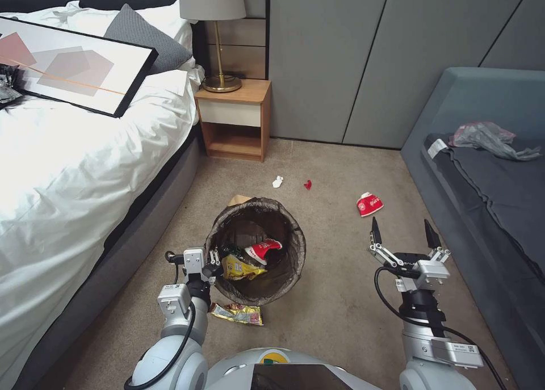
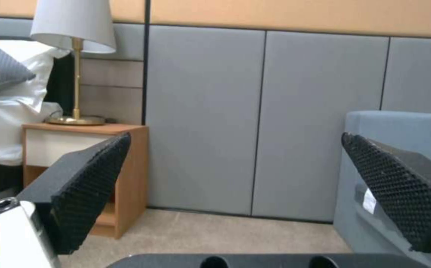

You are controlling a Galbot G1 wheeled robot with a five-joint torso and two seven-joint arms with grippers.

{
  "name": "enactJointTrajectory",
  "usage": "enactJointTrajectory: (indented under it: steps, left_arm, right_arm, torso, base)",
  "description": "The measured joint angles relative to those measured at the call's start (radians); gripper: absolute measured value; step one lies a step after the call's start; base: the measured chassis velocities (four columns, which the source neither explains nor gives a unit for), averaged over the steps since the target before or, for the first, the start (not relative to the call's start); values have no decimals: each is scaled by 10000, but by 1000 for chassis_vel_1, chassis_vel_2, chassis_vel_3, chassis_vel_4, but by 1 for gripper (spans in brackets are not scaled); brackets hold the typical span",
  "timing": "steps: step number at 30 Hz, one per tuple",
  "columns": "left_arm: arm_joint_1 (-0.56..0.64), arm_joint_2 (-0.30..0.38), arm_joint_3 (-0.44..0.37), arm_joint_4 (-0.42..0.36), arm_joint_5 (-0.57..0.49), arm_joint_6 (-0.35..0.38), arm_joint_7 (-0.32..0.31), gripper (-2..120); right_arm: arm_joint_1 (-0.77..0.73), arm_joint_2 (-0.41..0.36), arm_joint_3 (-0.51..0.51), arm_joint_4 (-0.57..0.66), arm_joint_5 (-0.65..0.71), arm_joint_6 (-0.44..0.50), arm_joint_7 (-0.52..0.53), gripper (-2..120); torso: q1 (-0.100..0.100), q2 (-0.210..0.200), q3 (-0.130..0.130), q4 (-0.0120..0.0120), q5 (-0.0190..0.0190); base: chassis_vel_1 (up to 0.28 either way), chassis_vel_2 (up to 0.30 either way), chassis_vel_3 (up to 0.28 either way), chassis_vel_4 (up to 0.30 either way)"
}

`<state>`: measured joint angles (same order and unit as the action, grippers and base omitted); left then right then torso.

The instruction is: Pick up the trash bin, then pick up the garbage from the floor and place it into the trash bin.

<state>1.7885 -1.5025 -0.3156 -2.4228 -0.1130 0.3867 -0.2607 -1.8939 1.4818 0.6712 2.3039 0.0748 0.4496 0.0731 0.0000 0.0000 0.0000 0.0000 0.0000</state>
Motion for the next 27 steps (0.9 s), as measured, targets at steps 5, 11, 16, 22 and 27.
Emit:
enactJointTrajectory:
  steps: [5, 11, 16, 22, 27]
  left_arm:
    - [20, -4, 18, -1, 19, 5, 1, 2]
    - [26, -4, 22, -2, 26, 6, 1, 2]
    - [26, -9, 31, -2, 32, 6, 2, 2]
    - [19, -20, 51, -2, 43, 8, 3, 2]
    - [28, -28, 77, 6, 61, 9, 2, 2]
  right_arm:
    - [106, -25, 101, -33, 100, -1, -134, 100]
    - [138, -39, 146, -35, 163, -16, -170, 100]
    - [159, -47, 173, -41, 197, -22, -190, 100]
    - [181, -63, 180, -47, 239, -67, -179, 100]
    - [241, -84, 185, -60, 270, -116, -169, 100]
  torso:
    - [0, 0, 0, -1, 0]
    - [-1, 0, -1, -1, 0]
    - [-1, 0, -1, -1, 0]
    - [0, 0, 2, -1, 0]
    - [0, 0, 1, 0, -3]
  base:
    - [0, 0, 0, 0]
    - [-92, 70, 58, -72]
    - [-173, 169, 165, -165]
    - [-223, 211, 214, -211]
    - [-264, 239, 232, -242]
